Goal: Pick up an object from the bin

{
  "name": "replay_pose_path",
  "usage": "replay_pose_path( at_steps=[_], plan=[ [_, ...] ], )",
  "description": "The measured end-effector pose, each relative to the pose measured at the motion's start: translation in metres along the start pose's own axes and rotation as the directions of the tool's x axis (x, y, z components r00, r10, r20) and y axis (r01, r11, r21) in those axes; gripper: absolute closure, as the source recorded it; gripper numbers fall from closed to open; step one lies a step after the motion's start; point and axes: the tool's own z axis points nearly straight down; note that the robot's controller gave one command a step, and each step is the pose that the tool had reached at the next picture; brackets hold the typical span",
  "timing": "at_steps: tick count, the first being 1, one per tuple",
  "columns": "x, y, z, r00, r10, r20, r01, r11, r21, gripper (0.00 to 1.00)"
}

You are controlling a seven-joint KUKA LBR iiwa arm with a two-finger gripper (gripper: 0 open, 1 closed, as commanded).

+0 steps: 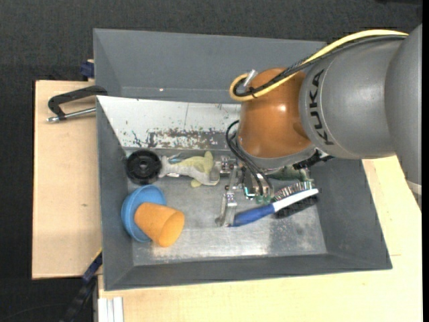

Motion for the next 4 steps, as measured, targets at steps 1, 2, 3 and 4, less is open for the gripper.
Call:
replay_pose_path(
  at_steps=[1,2,3,4],
  plan=[
    [0.008,0.109,0.015,0.991,0.133,0.010,-0.133,0.991,-0.007,0.00],
    [0.040,0.129,0.057,1.000,-0.013,0.008,0.013,1.000,0.001,0.00],
    [0.039,0.127,0.055,1.000,-0.011,0.011,0.011,1.000,0.002,1.00],
    [0.034,0.116,-0.072,1.000,0.020,0.021,-0.020,1.000,-0.006,1.00]
  ],
)
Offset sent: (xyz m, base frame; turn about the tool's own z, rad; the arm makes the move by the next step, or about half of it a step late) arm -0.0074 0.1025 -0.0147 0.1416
